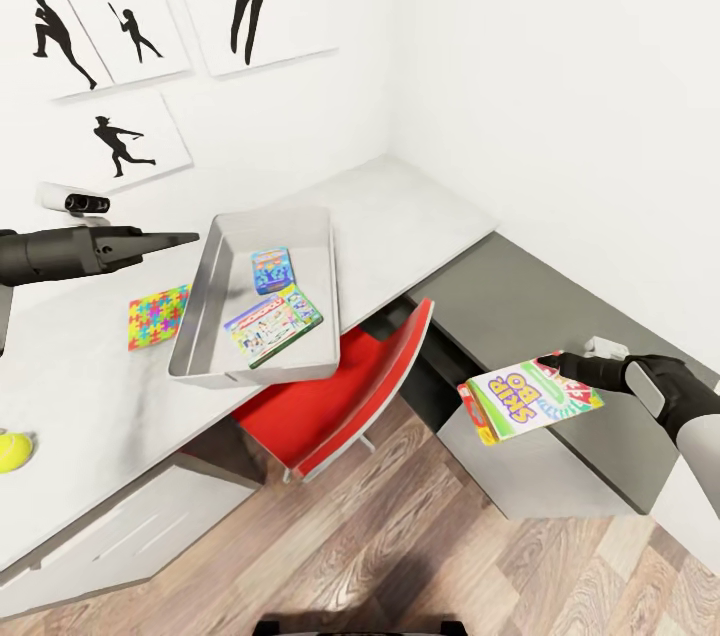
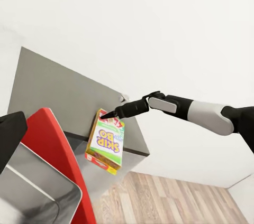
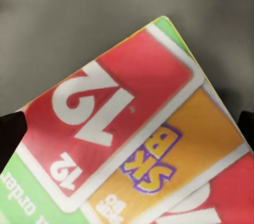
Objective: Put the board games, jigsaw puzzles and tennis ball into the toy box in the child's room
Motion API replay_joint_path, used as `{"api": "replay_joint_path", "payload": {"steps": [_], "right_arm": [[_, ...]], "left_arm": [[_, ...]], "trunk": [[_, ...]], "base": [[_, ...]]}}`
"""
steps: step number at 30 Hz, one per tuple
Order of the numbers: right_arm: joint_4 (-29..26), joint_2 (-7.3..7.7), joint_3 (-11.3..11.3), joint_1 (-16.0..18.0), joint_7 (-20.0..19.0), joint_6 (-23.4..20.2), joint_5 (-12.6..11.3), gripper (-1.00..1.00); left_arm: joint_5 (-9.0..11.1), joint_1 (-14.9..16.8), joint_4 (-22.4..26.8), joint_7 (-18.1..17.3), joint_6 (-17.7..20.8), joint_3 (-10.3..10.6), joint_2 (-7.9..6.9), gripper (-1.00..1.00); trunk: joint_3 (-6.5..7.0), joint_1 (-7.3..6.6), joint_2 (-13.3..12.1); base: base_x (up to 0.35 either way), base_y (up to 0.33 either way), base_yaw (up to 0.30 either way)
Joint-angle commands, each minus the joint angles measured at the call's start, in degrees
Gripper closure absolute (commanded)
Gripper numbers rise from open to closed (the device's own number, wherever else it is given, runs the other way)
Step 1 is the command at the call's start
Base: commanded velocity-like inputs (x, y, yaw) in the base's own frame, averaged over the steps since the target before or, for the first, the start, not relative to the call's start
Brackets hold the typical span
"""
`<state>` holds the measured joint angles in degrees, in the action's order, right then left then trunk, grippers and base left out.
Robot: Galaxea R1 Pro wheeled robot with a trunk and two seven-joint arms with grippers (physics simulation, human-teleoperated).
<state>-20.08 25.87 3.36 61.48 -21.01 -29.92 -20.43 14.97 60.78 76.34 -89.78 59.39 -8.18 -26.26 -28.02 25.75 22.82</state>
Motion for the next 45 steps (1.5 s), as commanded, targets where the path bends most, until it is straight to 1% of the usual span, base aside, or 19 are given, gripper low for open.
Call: {"api": "replay_joint_path", "payload": {"steps": [1,7,13,15,19,21,27,29,33,35,36,37,38,39,40,41,43,44,45], "right_arm": [[0.0,0.06,0.3,0.0,0.0,-0.2,-0.3,-1.0],[-0.2,0.06,0.3,0.0,0.0,-0.2,-0.4,-1.0],[-1.0,0.14,0.1,0.0,-0.1,-0.2,-0.9,-1.0],[-2.2,0.16,-0.7,0.0,-0.1,-0.3,-1.0,-1.0],[-4.3,0.22,-3.8,0.0,-0.2,-0.6,-1.0,-1.0],[-4.6,0.23,-4.7,0.0,-0.3,-0.7,-1.0,-1.0],[-4.9,0.73,-5.7,0.0,-1.1,-0.9,-1.4,-1.0],[-4.8,0.97,-5.8,0.0,-2.2,-0.8,-2.3,-1.0],[-4.6,1.4,-6.0,-0.3,-8.1,-0.8,-5.5,-1.0],[-4.4,2.2,-6.1,-1.4,-13.3,-0.7,-7.6,-1.0],[-4.3,2.37,-6.1,-1.8,-14.7,-0.7,-8.1,-1.0],[-4.2,2.65,-6.1,-2.9,-17.5,-0.7,-9.1,-1.0],[-4.2,2.76,-6.1,-3.5,-18.9,-0.6,-9.6,-1.0],[-4.2,2.91,-6.1,-4.9,-21.9,-0.5,-10.7,-1.0],[-4.2,2.96,-6.2,-5.7,-23.4,-0.5,-11.3,-1.0],[-4.2,3.02,-6.2,-7.4,-26.5,-0.3,-12.6,-1.0],[-4.2,3.06,-6.2,-9.1,-29.5,-0.2,-13.7,-1.0],[-4.3,3.12,-6.2,-10.9,-32.4,-0.1,-14.7,-1.0],[-4.3,3.14,-6.2,-11.7,-33.9,0.0,-15.1,-1.0]], "left_arm": [[0.0,0.0,0.0,-0.2,0.6,0.0,-0.02,-1.0],[0.0,0.0,0.0,-0.2,0.6,0.1,-0.02,-1.0],[0.0,0.0,0.0,-0.2,0.6,0.0,-0.02,-1.0],[0.0,0.0,0.0,-0.2,0.6,0.1,0.02,-1.0],[0.0,0.0,0.0,-0.2,0.6,0.1,0.06,-1.0],[0.0,0.0,0.0,-0.2,0.6,0.1,0.03,-1.0],[0.1,0.0,0.0,-0.2,0.6,0.1,0.0,-1.0],[0.1,0.0,0.0,-0.2,0.6,-0.1,-0.05,-1.0],[0.2,-0.2,0.0,-0.2,0.6,-0.2,-0.48,-1.0],[0.2,-0.3,0.0,-0.2,0.6,-0.2,-0.79,-1.0],[0.2,-0.3,0.0,-0.2,0.6,-0.2,-0.9,-1.0],[0.2,-0.5,0.0,-0.2,0.6,-0.3,-1.16,-1.0],[0.3,-0.6,0.0,-0.2,0.6,-0.3,-1.28,-1.0],[0.3,-1.0,0.0,-0.2,0.6,-0.3,-1.64,-1.0],[0.3,-1.2,0.0,-0.2,0.6,-0.3,-1.84,-1.0],[0.3,-1.8,0.0,-0.2,0.6,-0.3,-2.28,-1.0],[0.4,-2.5,0.0,-0.2,0.6,-0.3,-2.75,-1.0],[0.5,-3.2,0.0,-0.2,0.6,-0.4,-3.26,-1.0],[0.5,-3.5,0.0,-0.2,0.6,-0.4,-3.51,-1.0]], "trunk": [[-0.09,0.03,0.1],[-0.06,0.03,0.1],[0.34,0.03,0.1],[0.52,0.03,0.1],[0.88,0.03,0.1],[1.06,0.03,0.1],[1.62,0.03,0.1],[1.8,0.03,0.1],[2.17,0.03,0.1],[2.35,0.03,0.1],[2.45,0.03,0.1],[2.54,0.03,0.1],[2.63,0.03,0.1],[2.73,0.03,0.1],[2.82,0.03,0.1],[2.91,0.03,0.1],[3.1,0.03,0.1],[3.19,0.03,0.1],[3.28,0.03,0.1]], "base": [[-0.002,0.001,0.0],[0.0,0.0,0.0],[0.0,0.0,0.0],[0.0,0.0,0.0],[0.0,0.0,0.0],[0.0,0.0,0.0],[0.0,0.0,0.0],[0.0,0.0,0.0],[0.0,0.0,0.0],[0.0,0.0,0.0],[0.0,0.0,0.0],[0.0,0.0,0.0],[0.0,0.0,0.0],[0.0,0.0,0.0],[0.0,0.0,0.0],[0.0,0.0,0.0],[0.0,0.0,0.0],[0.0,0.0,0.0],[0.0,0.0,0.0]]}}
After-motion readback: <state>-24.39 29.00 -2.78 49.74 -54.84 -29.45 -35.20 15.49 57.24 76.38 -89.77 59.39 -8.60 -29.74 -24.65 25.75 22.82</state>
